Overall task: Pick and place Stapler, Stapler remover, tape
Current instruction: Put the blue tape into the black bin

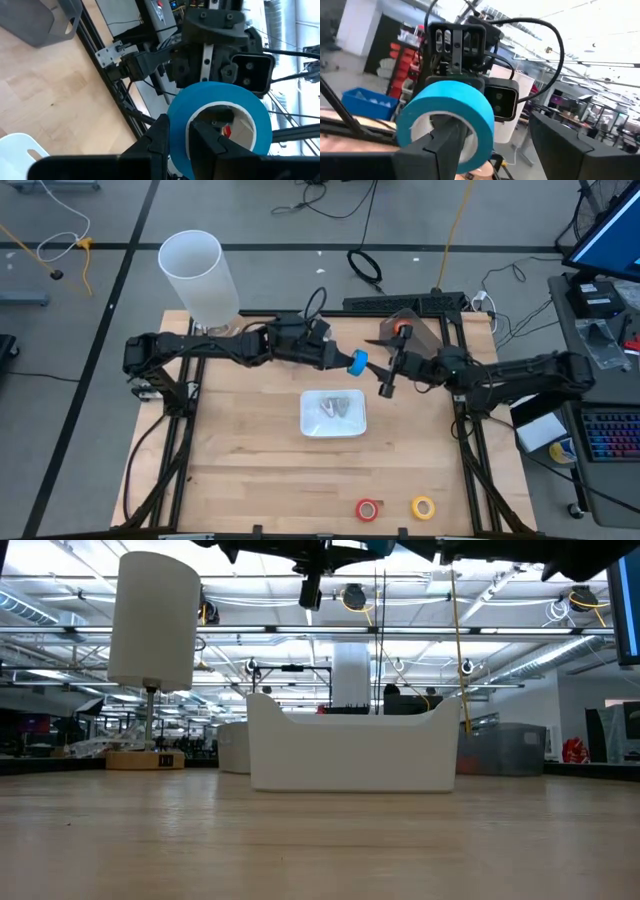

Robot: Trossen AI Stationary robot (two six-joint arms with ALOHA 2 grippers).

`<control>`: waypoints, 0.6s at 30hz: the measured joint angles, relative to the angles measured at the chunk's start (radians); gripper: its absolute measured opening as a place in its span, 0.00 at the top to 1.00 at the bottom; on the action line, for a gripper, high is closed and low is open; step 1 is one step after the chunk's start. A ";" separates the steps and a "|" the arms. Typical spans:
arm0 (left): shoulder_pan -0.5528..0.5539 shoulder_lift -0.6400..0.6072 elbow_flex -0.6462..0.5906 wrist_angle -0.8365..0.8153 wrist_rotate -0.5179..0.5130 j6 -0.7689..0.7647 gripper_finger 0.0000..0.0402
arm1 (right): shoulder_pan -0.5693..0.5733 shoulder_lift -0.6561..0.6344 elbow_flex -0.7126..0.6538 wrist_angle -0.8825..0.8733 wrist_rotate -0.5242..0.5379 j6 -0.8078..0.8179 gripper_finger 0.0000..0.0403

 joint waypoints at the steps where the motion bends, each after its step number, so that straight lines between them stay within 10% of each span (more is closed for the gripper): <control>1: -0.004 0.000 0.000 0.000 -0.008 0.001 0.87 | 0.000 0.009 0.014 -0.012 0.002 -0.013 0.45; 9: -0.023 0.000 0.001 0.001 -0.016 0.032 0.87 | 0.017 0.041 0.053 -0.040 0.002 -0.036 0.54; 18: -0.024 0.000 0.002 -0.007 -0.016 0.158 0.87 | 0.027 0.033 0.053 -0.059 -0.001 0.065 0.92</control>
